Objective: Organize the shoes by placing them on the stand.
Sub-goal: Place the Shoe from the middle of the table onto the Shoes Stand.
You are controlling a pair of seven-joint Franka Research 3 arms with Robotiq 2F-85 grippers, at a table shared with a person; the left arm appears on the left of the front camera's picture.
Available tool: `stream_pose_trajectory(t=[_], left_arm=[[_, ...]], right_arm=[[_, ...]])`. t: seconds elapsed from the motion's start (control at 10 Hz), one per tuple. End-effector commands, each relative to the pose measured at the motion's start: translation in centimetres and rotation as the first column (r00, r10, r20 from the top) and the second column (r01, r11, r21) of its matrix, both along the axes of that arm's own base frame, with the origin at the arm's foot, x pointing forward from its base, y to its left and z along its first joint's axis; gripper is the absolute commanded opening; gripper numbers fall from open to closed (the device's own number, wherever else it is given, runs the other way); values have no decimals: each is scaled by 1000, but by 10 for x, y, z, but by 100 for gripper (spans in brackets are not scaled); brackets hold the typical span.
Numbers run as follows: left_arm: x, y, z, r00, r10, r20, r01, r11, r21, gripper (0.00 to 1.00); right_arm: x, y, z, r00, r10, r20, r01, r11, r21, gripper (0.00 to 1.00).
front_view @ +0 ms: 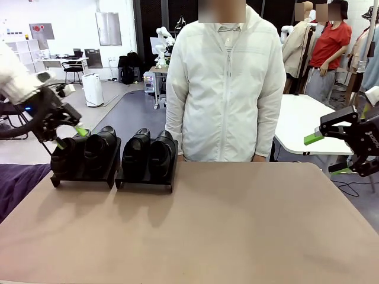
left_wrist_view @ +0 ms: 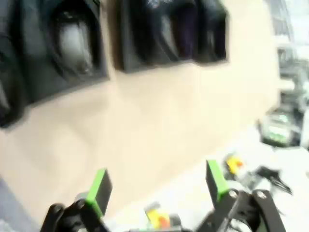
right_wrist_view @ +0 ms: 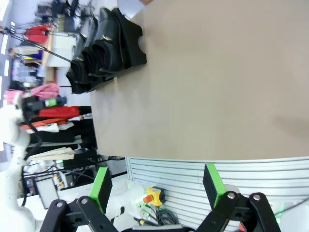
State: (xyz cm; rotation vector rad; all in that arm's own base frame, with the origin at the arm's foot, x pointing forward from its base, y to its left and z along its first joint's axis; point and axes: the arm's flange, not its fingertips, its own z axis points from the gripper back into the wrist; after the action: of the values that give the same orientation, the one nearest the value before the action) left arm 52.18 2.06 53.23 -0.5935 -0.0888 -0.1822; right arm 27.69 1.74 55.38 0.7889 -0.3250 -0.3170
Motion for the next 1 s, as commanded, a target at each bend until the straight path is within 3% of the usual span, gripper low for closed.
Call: stream_pose_trajectory(t=[0.0,0.2,0.3,0.4,0.5,0.6,0.9], left_arm=[[-56,40,-7,998,-27,-50,19,987,-160,100],[-130,76,-32,990,137,37,-110,907,-405,100],[-156,87,-50,986,150,77,-94,867,-489,100],[-165,93,-63,975,194,107,-109,840,-531,100],[-157,93,-65,975,202,90,-127,844,-521,100],[-159,101,-50,986,161,29,-127,866,-485,100],[-159,101,-50,986,161,29,-127,866,-485,100]], right_arm=[[-1,-1,2,1000,3,1,-3,1000,20,100],[-1,-1,2,1000,3,1,-3,1000,20,100],[-1,-1,2,1000,3,1,-3,1000,20,100],[-1,-1,2,1000,3,1,-3,1000,20,100],[-1,-1,2,1000,3,1,-3,1000,20,100],[-1,-1,2,1000,3,1,-3,1000,20,100],[-1,-1,2,1000,3,1,-3,1000,20,100]])
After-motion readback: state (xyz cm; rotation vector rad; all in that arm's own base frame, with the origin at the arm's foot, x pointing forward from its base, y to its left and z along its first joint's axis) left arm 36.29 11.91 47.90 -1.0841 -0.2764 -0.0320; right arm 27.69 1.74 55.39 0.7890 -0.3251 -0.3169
